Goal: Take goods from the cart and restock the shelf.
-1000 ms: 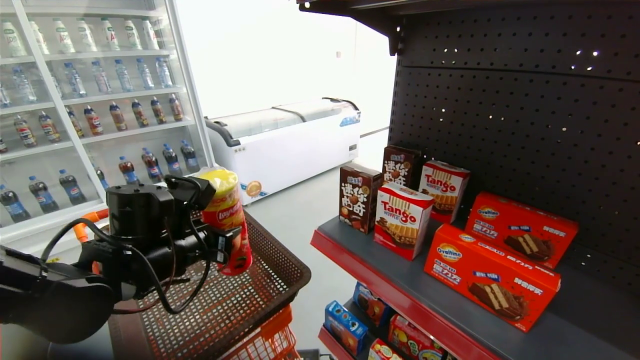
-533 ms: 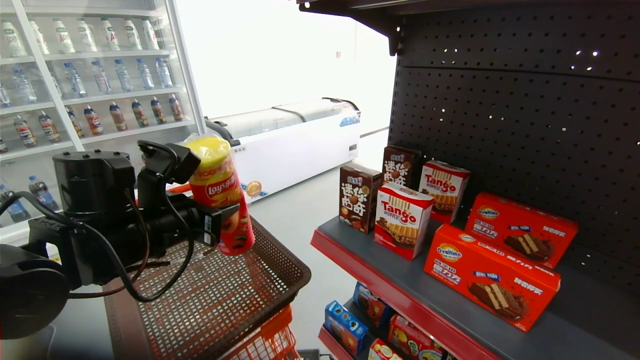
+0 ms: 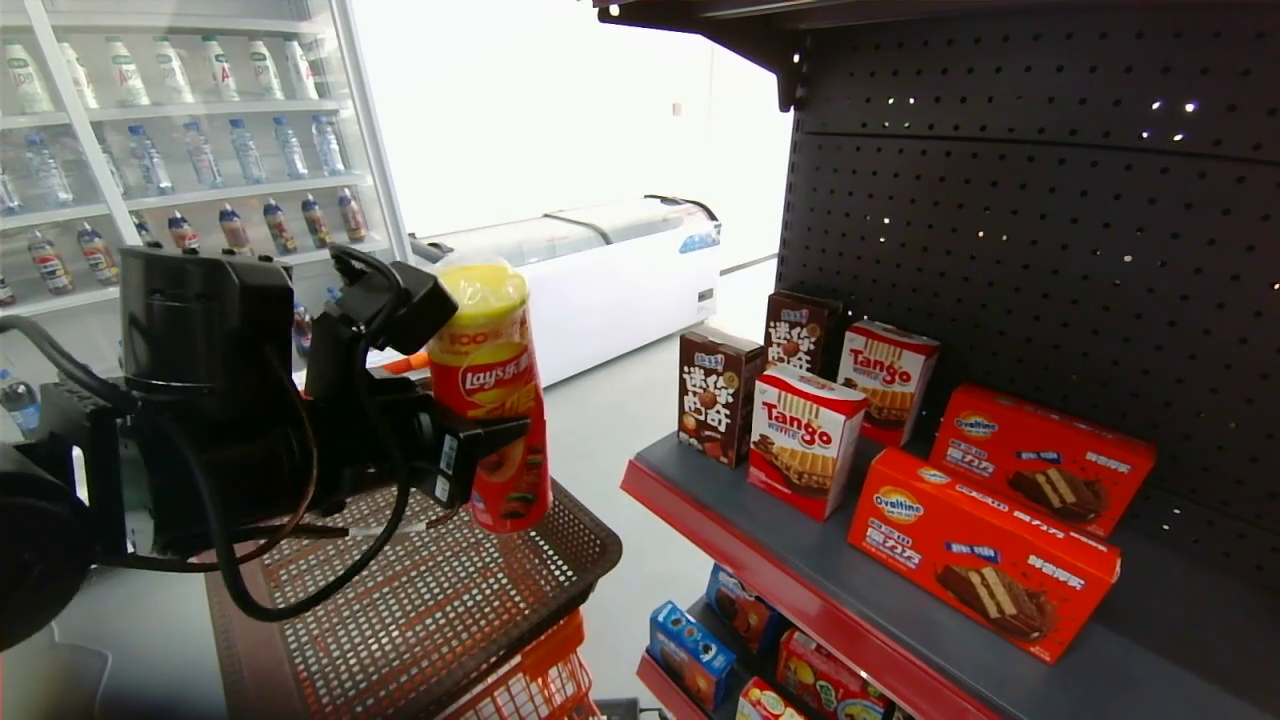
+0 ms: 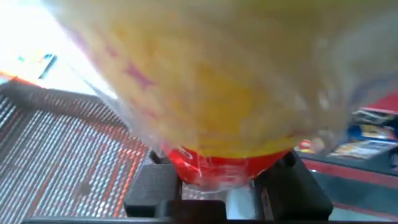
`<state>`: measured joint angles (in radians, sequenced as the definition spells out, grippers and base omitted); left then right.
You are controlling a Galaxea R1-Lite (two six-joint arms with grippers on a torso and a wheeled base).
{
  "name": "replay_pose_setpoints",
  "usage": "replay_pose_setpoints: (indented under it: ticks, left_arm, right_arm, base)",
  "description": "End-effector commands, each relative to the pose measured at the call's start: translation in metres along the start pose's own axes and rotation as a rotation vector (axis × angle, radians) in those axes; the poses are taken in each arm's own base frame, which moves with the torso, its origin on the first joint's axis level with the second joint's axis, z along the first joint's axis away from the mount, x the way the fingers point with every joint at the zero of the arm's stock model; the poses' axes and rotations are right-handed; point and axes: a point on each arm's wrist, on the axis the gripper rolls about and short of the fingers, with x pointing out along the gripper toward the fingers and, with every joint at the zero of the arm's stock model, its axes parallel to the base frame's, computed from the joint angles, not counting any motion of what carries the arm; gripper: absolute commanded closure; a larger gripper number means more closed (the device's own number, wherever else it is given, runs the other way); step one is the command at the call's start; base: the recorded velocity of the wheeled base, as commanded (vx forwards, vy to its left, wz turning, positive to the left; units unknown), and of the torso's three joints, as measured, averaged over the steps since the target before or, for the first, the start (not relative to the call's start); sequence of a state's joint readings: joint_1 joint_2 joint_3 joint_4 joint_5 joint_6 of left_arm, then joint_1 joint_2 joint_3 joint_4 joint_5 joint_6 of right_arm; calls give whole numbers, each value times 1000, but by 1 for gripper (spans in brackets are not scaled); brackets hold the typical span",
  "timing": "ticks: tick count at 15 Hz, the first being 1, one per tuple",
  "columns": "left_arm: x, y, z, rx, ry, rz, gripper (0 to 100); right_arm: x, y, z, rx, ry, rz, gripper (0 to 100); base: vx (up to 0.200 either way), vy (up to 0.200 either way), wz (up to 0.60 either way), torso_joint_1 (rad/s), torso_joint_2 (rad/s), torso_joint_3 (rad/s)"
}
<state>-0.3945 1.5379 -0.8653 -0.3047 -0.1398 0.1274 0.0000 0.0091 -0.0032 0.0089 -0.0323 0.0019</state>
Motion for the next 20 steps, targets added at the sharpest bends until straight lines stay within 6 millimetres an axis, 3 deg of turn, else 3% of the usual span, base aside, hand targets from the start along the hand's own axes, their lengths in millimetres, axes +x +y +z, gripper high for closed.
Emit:
replay_pose_setpoints:
  ticks: [1,3,10,20]
  left_arm:
    - [-11,-8,12,15,-42,-42,100]
    - [-30,-17,8,13,37,-95,100]
    - [-62,-28,9,19,4,-251,100]
    - [-66,-38,1,27,30,-308,100]
  right_arm:
    - [0,0,0,1,2,0,0]
    - [0,0,0,0,2,2,0]
    - [0,0,0,0,0,2,0]
    - [0,0,0,0,2,2,0]
  base:
    - [0,0,0,0,0,0]
    - [0,0,0,0,0,0]
    - [0,0,0,0,0,0]
    - [0,0,0,0,0,0]
